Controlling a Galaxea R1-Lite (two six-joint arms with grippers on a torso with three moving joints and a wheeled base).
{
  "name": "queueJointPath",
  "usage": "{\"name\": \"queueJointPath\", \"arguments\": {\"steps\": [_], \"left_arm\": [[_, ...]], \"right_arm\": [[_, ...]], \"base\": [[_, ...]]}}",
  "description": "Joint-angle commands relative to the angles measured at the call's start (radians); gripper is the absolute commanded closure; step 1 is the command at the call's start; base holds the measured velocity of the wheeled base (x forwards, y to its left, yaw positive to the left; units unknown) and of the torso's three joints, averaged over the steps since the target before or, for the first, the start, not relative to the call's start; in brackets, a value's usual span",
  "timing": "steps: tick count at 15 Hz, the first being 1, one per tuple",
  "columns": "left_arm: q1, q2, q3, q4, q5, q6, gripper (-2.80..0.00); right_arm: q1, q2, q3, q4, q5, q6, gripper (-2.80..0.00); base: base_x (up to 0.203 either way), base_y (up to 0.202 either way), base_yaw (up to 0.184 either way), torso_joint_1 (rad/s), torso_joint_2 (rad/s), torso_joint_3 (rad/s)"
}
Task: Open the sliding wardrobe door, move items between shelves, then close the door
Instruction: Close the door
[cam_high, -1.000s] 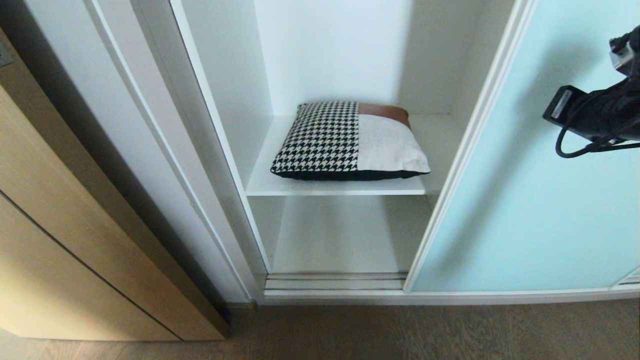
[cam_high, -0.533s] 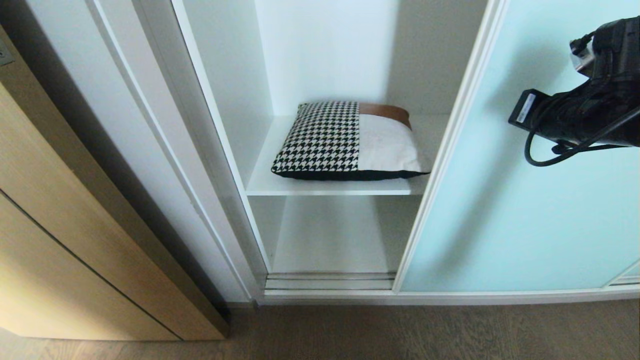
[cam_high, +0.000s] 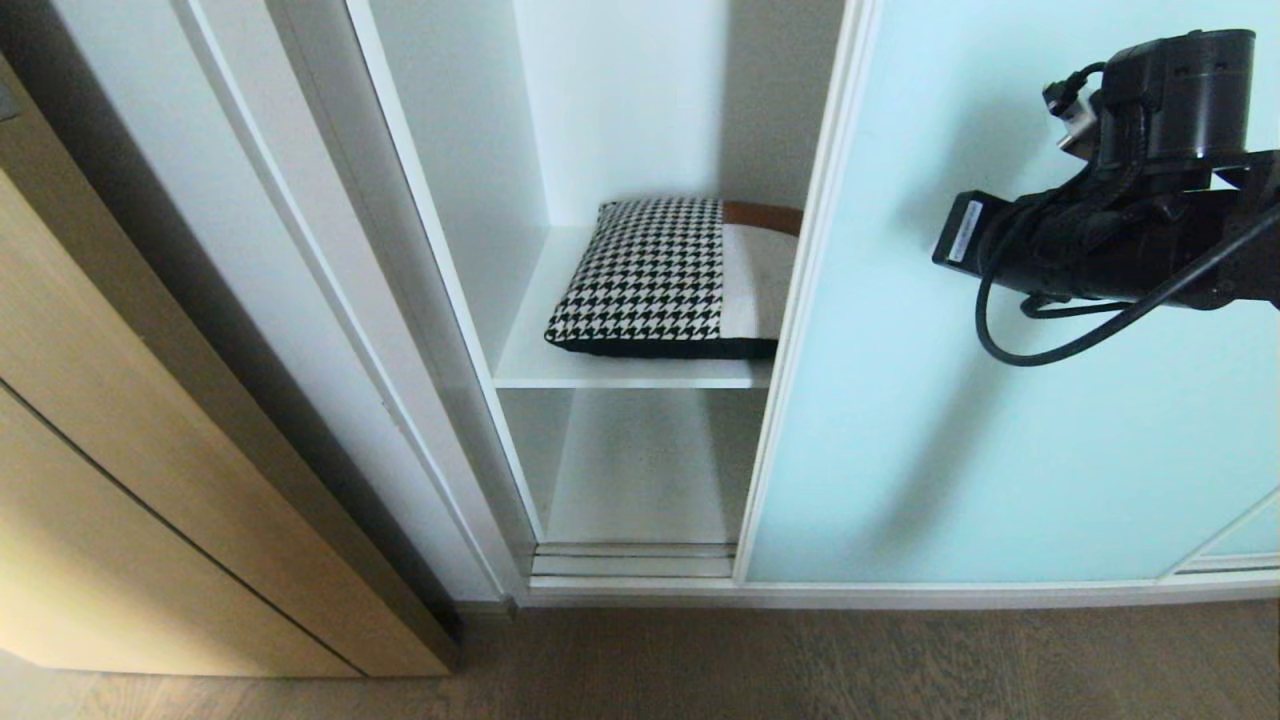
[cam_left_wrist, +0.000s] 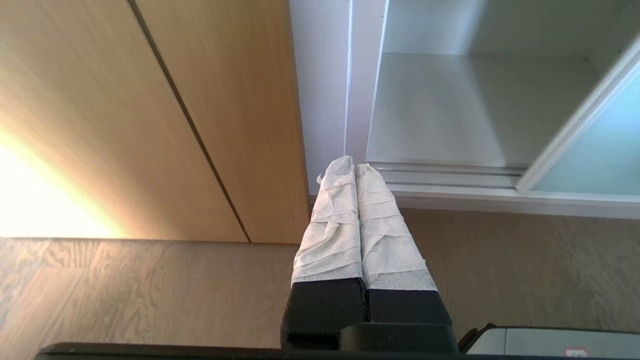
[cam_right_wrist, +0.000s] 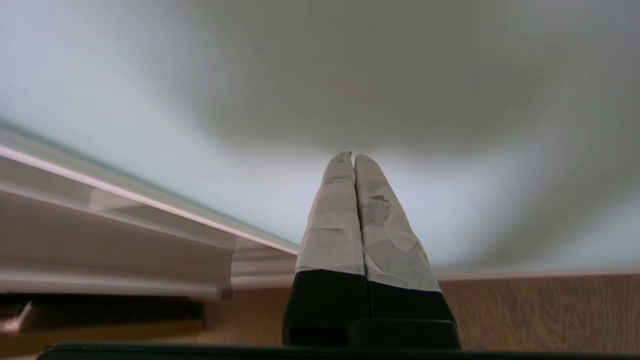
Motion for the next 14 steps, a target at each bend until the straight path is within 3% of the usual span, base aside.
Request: {"name": "queueJointPath", "arguments": {"steps": [1,5,8,14], "left_arm": [[0.001,0.001,0.000,0.000,0.001,0.000,0.00],[0.001,0.001,0.000,0.000,0.001,0.000,0.00],[0.001,0.001,0.000,0.000,0.001,0.000,0.00],[0.001,0.001,0.000,0.000,0.000,0.000,0.00]], "right_arm": [[0.052,-0.045,0.016,0.014,-0.001,-0.018,0.00],[0.121,-0.094,0.031,0.016,0.002,-0.039,0.00],[0.129,-0.160,0.050,0.031,0.001,-0.052,0.00],[-0.048,-0.234,0.057,0.029,0.000,-0.054,0.00]], "base": [[0.000,0.000,0.000,0.000,0.00,0.000],[0.000,0.000,0.000,0.000,0.00,0.000],[0.000,0.000,0.000,0.000,0.00,0.000],[0.000,0.000,0.000,0.000,0.00,0.000]]}}
